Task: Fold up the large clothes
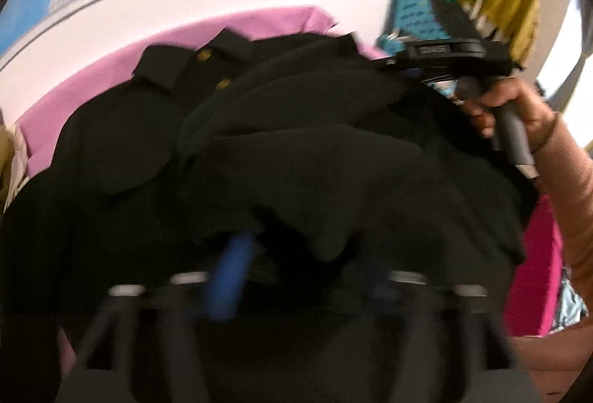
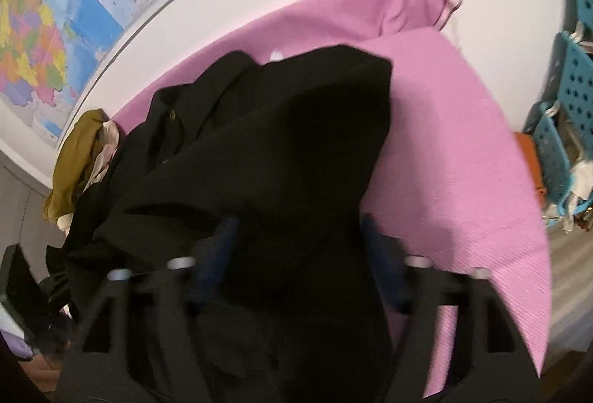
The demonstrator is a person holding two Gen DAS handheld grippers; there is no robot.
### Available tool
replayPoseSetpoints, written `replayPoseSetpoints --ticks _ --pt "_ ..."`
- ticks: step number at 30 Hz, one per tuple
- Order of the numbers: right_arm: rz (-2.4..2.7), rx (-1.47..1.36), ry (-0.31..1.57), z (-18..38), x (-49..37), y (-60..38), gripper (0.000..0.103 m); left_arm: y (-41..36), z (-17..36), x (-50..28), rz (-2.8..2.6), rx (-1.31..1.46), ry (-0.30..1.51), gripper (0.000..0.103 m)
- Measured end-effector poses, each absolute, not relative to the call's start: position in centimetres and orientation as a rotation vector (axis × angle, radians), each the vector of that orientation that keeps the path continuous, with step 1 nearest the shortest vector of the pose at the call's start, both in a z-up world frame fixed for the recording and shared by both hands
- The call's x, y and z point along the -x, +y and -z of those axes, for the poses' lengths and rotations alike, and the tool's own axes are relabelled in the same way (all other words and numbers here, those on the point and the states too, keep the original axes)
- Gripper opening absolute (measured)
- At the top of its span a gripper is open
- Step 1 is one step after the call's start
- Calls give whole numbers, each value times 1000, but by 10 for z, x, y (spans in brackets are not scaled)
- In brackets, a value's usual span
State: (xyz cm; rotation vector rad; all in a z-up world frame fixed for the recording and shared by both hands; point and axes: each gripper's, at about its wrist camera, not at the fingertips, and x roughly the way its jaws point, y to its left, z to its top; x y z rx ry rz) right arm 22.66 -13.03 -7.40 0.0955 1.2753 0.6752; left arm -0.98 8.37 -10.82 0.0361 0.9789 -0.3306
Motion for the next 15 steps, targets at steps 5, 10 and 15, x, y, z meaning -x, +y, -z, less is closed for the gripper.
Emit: replayPoseSetpoints --ticks 5,10,15 --pt "-718 -131 1170 53 -229 -152 5 119 80 17 224 -113 855 7" --pt "-686 -180 1106 41 -234 -182 5 167 50 17 144 -105 779 11" --pt "-563 -147 1197 69 -231 -173 33 197 82 -4 -26 -152 872 28"
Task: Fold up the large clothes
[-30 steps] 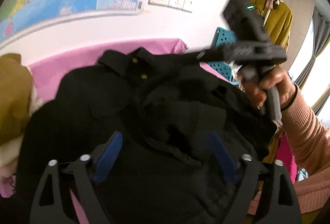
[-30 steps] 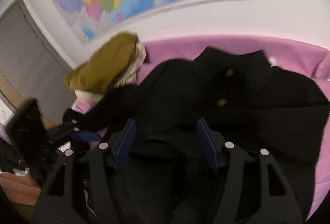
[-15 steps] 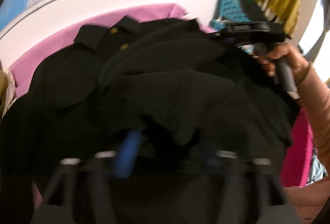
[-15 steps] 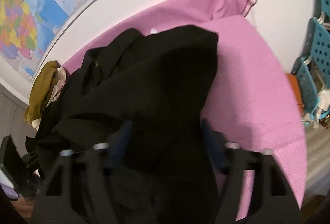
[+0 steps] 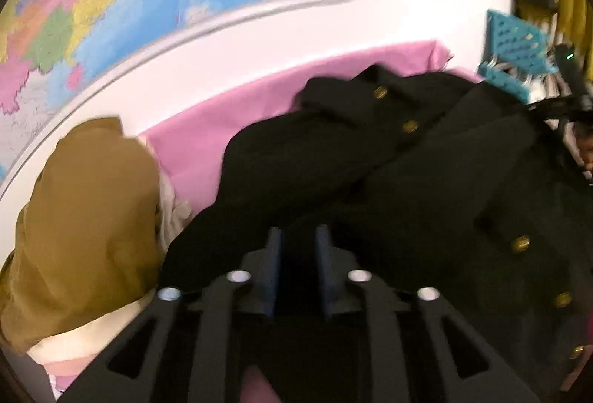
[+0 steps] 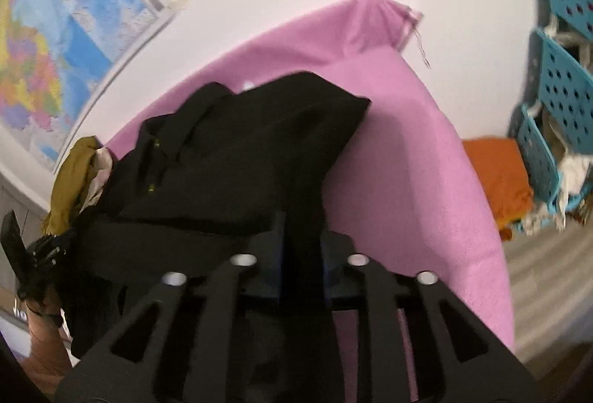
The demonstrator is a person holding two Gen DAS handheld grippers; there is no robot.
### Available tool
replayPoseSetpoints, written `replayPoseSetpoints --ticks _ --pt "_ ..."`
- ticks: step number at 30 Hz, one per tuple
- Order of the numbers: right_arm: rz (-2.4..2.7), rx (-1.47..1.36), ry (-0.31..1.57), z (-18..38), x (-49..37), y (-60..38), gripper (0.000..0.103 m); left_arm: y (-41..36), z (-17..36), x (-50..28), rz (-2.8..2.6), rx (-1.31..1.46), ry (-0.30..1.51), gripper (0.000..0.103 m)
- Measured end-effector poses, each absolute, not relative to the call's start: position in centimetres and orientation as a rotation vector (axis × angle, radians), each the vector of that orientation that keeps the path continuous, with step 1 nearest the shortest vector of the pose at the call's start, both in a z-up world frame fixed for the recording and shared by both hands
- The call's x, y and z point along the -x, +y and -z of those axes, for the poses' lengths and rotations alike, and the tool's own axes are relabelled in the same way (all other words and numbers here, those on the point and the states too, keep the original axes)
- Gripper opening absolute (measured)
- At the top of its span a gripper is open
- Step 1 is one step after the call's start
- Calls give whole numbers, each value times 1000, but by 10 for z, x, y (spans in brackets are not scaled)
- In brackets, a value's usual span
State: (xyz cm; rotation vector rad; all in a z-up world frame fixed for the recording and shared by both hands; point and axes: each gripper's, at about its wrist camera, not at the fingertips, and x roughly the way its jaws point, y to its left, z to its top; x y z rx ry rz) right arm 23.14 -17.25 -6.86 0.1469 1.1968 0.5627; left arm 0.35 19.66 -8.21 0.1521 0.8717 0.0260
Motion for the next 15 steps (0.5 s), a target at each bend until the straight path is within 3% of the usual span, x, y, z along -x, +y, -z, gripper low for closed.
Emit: replayPoseSetpoints --ticks 4,6,9,15 --pt "-510 -161 1085 38 -211 -181 57 225 88 0 11 -23 891 42" --pt "-524 -151 1001 16 -191 -183 60 235 88 6 12 33 891 51" --pt "-574 -153 916 -10 -158 -178 67 247 80 15 12 140 887 56" --pt "-648 -169 859 -27 -117 -157 68 240 65 21 -37 167 880 59"
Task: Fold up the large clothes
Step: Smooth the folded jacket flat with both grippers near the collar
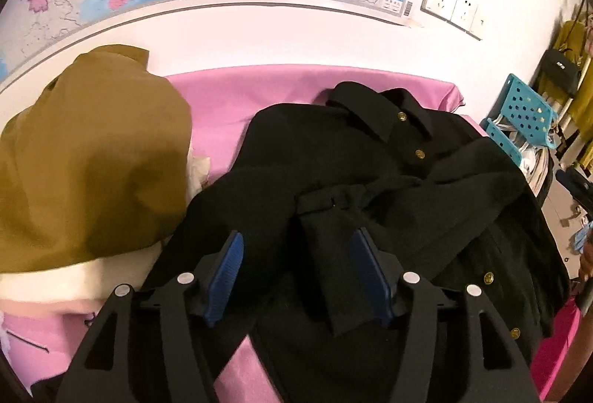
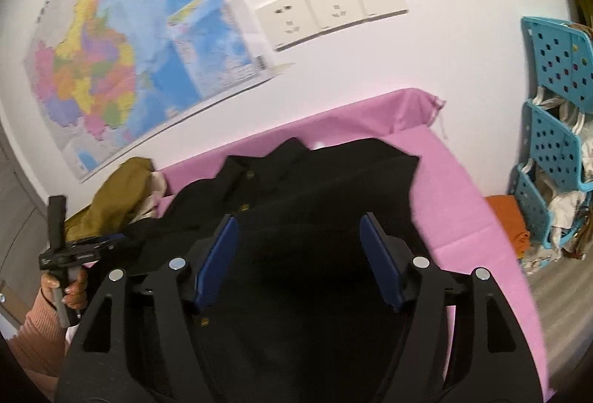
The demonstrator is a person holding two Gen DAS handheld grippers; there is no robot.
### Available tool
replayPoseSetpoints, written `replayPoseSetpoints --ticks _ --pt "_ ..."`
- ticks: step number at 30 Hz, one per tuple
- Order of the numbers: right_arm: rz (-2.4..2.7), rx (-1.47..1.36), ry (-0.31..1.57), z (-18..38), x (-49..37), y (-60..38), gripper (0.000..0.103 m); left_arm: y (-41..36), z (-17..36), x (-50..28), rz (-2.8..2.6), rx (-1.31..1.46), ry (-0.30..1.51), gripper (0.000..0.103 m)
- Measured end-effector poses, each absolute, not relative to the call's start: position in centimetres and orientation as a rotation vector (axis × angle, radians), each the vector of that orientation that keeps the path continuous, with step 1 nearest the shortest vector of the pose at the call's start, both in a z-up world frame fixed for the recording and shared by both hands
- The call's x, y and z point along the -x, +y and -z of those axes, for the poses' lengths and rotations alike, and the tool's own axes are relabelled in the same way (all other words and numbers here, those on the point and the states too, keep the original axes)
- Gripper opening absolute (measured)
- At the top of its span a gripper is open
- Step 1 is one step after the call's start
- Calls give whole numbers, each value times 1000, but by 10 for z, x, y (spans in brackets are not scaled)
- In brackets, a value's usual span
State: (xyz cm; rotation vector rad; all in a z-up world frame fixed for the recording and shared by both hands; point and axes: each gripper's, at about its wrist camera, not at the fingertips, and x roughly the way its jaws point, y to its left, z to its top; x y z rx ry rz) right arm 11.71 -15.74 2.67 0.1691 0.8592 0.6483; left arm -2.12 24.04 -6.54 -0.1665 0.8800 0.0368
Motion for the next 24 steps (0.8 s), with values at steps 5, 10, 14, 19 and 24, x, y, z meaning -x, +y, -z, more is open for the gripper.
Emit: replayPoseSetpoints --ticks 5,10,14,19,24 --pt "-670 -140 858 -25 -88 -146 68 226 60 26 -76 142 873 59" --pt "-697 -120 860 -20 -62 -140 70 219 58 28 -99 144 878 63" --pt "-710 -142 876 -14 -54 -137 71 214 57 32 -118 144 877 63" --pt "-720 -89 858 -19 -46 -126 71 215 56 37 -124 154 875 63" --pt "-697 -75 863 -17 -53 -120 71 221 58 40 -122 169 875 64"
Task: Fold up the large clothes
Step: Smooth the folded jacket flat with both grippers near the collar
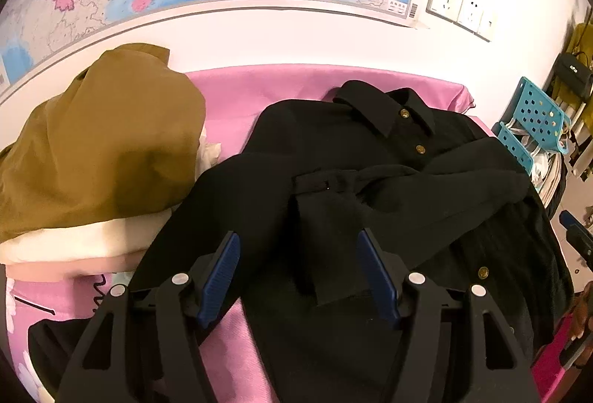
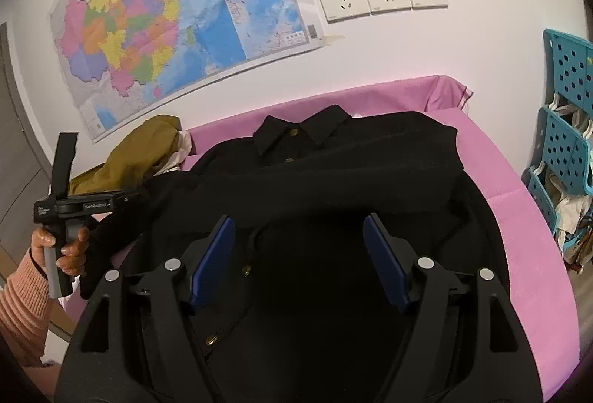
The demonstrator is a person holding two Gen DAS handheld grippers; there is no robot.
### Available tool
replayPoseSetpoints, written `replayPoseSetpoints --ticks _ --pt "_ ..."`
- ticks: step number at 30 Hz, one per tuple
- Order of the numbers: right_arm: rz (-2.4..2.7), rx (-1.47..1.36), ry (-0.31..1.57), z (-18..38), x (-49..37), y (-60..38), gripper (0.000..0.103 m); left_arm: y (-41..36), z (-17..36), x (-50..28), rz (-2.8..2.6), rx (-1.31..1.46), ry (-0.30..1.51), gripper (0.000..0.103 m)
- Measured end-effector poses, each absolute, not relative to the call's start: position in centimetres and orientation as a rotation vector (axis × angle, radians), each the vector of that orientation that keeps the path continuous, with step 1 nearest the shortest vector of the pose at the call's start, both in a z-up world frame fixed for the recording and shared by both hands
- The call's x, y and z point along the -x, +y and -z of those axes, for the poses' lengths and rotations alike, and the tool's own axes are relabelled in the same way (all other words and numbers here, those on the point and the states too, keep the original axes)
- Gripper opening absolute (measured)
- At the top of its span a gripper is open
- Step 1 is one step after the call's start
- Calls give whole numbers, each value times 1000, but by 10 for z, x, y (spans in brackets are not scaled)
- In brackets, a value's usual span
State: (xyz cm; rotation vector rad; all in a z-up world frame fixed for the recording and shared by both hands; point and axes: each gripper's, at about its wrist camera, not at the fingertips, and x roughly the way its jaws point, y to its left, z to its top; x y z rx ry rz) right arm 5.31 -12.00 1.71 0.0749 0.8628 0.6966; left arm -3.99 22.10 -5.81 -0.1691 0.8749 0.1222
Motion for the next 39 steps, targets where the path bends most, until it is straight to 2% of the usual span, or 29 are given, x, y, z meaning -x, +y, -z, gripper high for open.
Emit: replayPoseSetpoints --ticks 21,29,32,39 --pt "-690 -14 971 13 -113 -92 71 236 72 55 24 206 825 69" --pt "-617 5 991 10 -154 -117 71 235 61 64 83 182 783 75" --pt "-587 29 1019 15 -178 -115 71 235 55 58 92 161 767 81" --pt "-545 114 1113 47 -224 -89 71 225 76 17 143 145 859 84"
